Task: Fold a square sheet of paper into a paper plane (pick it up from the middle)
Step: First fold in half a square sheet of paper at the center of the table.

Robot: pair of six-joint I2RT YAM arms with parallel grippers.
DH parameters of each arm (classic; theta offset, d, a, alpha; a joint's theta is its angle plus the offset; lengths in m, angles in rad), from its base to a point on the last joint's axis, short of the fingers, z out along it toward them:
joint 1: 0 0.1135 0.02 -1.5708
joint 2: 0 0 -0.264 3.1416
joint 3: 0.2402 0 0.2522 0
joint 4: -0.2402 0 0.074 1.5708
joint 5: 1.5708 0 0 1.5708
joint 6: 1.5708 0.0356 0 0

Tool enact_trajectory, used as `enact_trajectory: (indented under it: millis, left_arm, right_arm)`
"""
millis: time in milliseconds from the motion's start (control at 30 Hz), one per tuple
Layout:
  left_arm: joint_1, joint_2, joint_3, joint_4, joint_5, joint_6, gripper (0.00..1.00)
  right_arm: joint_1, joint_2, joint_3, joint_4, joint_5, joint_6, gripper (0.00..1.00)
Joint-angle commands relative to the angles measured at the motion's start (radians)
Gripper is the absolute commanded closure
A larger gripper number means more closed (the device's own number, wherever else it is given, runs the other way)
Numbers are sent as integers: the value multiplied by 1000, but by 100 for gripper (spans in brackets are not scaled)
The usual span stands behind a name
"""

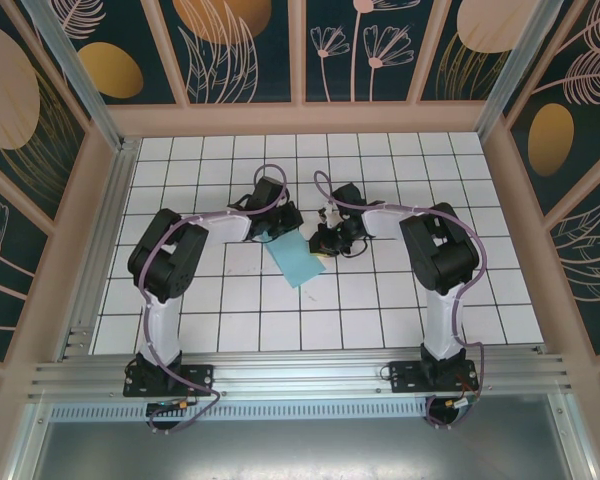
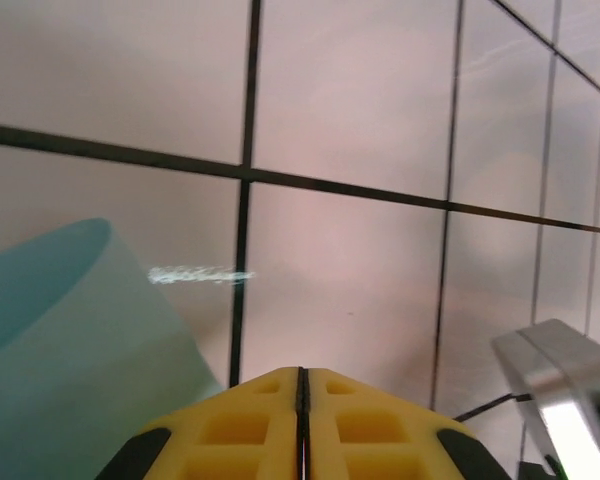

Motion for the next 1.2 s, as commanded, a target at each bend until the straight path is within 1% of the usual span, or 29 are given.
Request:
enact_trajectory:
  millis: [0, 133, 267, 333, 667, 933, 1100, 1167]
  left_arm:
    - [-6, 30, 25, -60, -24, -5, 90]
    - [-6, 53, 33, -68, -38, -2, 91]
    - [-1, 77, 65, -133, -115, 19, 91]
    - [2, 84, 67, -143, -135, 24, 91]
    - [56, 106, 109, -149, -149, 28, 91]
    - [107, 130, 148, -151, -139, 43, 90]
    - [135, 148, 193, -201, -197, 60, 90]
    - [143, 146, 222, -218, -203, 73, 91]
  right_arm:
    - [20, 31, -40, -45, 56, 7, 85]
    - [23, 30, -43, -54, 66, 4, 86]
    - [25, 28, -50, -66, 77, -1, 86]
    - [26, 28, -58, -73, 84, -5, 86]
    - [31, 35, -111, -111, 131, -38, 86]
    - [34, 30, -131, -114, 151, -39, 87]
    - [34, 28, -128, -114, 152, -37, 87]
    - [34, 23, -126, -106, 141, -33, 87]
